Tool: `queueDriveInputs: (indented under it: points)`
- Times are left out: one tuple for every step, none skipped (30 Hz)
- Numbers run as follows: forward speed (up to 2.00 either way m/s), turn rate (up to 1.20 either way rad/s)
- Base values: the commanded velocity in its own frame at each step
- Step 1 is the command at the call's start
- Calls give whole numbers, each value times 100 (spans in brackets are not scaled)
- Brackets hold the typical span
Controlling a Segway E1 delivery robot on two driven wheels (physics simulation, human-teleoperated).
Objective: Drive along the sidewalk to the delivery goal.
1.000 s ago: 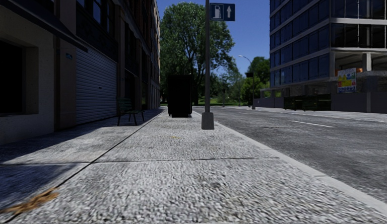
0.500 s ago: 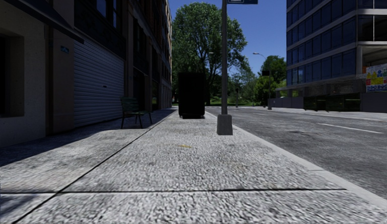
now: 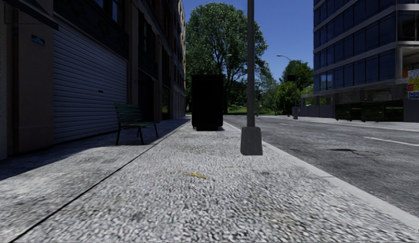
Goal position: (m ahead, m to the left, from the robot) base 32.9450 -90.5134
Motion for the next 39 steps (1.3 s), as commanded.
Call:
queueDriveInputs:
  points:
    - [188, 10]
    - [188, 10]
    - [188, 12]
    - [188, 24]
    - [188, 33]
    - [188, 33]
    - [188, 36]
    - [188, 37]
    - [188, 37]
    - [188, 37]
    - [188, 37]
    - [188, 26]
    - [188, 4]
    - [188, 0]
    - [188, 0]
    - [188, 0]
    - [188, 0]
    - [188, 0]
    - [188, 0]
    - [188, 0]
    - [188, 0]
    - [188, 0]
    - [188, 0]
    - [188, 0]
    - [188, 0]
    - [188, 0]
    - [188, 0]
    - [188, 0]
    - [188, 0]
    - [188, 0]
    - [188, 0]
    - [188, 6]
    - [188, 6]
    - [188, 17]
    - [188, 25]
    - [188, 27]
    - [188, 27]
    - [188, 23]
    - [188, 15]
